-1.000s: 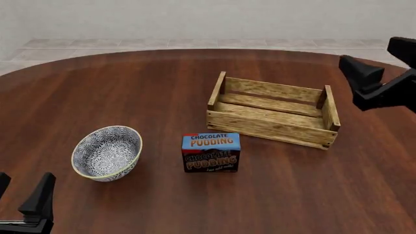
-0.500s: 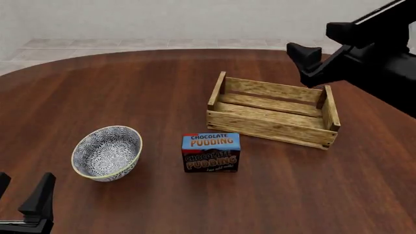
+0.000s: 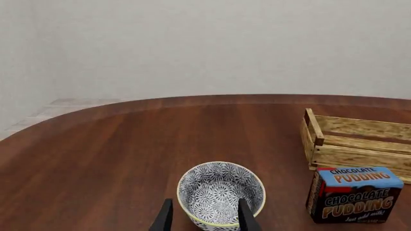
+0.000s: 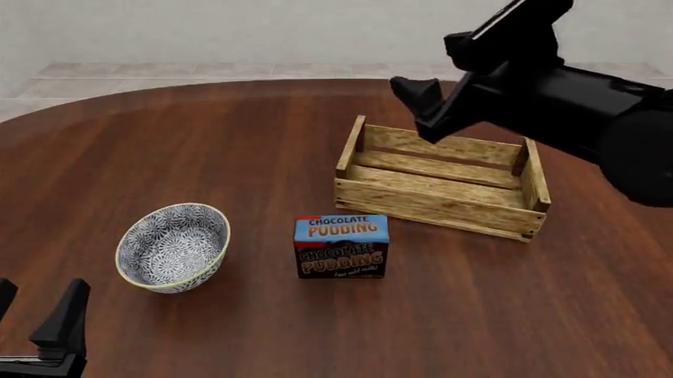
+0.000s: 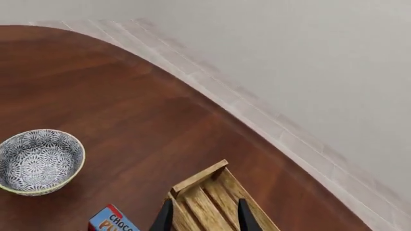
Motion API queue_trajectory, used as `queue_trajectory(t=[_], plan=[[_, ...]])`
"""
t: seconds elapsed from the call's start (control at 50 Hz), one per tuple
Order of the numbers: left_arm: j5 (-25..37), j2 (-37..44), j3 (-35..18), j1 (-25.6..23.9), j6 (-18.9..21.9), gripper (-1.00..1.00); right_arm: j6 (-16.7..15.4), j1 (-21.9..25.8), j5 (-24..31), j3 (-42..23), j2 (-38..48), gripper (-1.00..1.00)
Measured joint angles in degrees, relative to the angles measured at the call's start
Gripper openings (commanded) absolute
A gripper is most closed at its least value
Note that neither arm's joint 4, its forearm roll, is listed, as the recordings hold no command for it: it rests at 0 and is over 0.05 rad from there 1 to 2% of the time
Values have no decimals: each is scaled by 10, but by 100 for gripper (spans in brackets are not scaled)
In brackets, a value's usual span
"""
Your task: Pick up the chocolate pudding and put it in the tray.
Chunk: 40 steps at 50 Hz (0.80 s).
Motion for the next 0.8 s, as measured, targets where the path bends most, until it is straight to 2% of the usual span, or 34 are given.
queue_trajectory(t=[0.48,0.8], plan=[[0,0,0,0,0,100,-55,80,56,-37,42,100],[0,0,0,0,0,100,-80,114,89,-54,56,100]])
